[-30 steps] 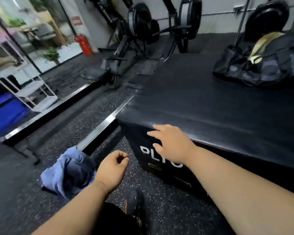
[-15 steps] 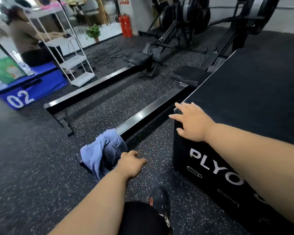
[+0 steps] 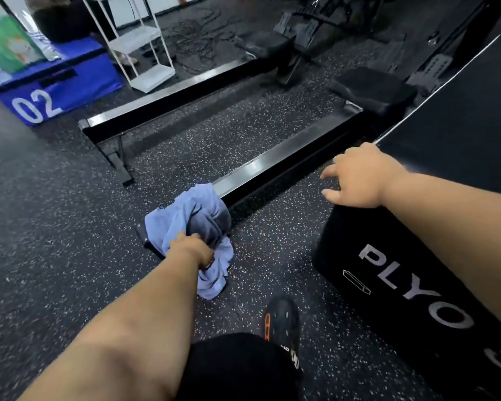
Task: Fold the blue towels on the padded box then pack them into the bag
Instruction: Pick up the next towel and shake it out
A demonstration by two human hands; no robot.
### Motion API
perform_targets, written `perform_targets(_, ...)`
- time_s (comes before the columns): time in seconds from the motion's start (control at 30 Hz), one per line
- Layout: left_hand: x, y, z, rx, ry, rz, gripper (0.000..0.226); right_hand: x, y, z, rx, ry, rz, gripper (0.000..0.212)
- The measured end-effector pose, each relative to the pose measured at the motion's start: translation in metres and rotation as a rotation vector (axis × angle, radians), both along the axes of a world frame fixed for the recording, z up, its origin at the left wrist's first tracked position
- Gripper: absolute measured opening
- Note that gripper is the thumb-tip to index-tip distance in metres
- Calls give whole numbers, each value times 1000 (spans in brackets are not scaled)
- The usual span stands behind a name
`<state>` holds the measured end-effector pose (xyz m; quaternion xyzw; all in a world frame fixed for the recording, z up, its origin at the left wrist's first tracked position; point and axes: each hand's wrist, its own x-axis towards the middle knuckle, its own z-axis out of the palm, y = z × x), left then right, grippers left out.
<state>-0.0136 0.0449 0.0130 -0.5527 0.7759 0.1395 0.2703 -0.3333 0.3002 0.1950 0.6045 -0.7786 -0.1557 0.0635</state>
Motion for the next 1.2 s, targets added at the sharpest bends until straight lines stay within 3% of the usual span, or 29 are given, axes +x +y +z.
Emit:
perform_targets(0.23,-5,2,15,-31,-59,2,72,-8,-5,-13,-72,-14,17,78)
perform_targets(0.4,-3,-4,-3,-46,31,103,73,-10,-7,-18,-76,26,51,81)
perform_targets(0.57,-4,7,11,-150,226,106,58,-11,-6,-19,-71,21,39,80)
perform_targets(0.8,-6,35,84,-163,738,135,47,-8,-3,-15,-78,-2,-2,74)
perform_targets(0.97,-5,75,155,-94,1010,108,53,9,16,3,-163,-259,-147,85)
perform_targets(1.2,9,161,274,151,1401,76,50,94,95,6,-535,-890,-422,61)
